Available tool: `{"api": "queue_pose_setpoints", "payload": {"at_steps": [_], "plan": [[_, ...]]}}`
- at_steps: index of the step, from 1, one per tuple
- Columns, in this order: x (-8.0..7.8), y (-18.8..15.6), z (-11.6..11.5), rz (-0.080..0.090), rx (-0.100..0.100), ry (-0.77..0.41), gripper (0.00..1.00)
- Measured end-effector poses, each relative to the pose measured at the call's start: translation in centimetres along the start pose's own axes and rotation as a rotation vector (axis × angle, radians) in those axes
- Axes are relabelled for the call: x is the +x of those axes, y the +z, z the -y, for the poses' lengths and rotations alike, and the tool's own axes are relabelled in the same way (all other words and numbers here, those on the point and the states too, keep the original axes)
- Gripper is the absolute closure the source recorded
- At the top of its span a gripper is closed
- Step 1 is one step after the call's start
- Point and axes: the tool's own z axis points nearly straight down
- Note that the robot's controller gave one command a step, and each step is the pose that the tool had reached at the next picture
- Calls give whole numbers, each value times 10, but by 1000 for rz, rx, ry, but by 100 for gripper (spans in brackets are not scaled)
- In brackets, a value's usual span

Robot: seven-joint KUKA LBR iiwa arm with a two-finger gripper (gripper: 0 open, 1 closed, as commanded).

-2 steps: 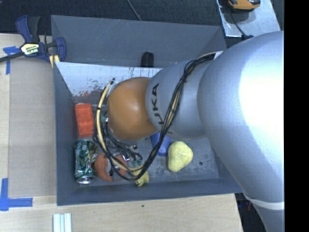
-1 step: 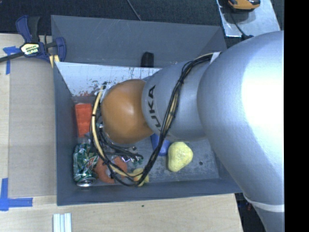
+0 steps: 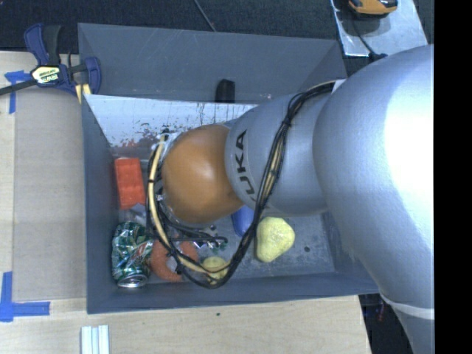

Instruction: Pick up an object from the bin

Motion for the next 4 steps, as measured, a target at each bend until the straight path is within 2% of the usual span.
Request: {"api": "queue_pose_setpoints", "payload": {"at_steps": [1, 2, 3, 4], "plan": [[4, 1, -4, -10, 1, 321, 0], [15, 2, -3, 1, 0, 284, 0], [22, -1, 14, -2, 0, 555, 0], [34, 1, 28, 4, -1, 544, 0]]}}
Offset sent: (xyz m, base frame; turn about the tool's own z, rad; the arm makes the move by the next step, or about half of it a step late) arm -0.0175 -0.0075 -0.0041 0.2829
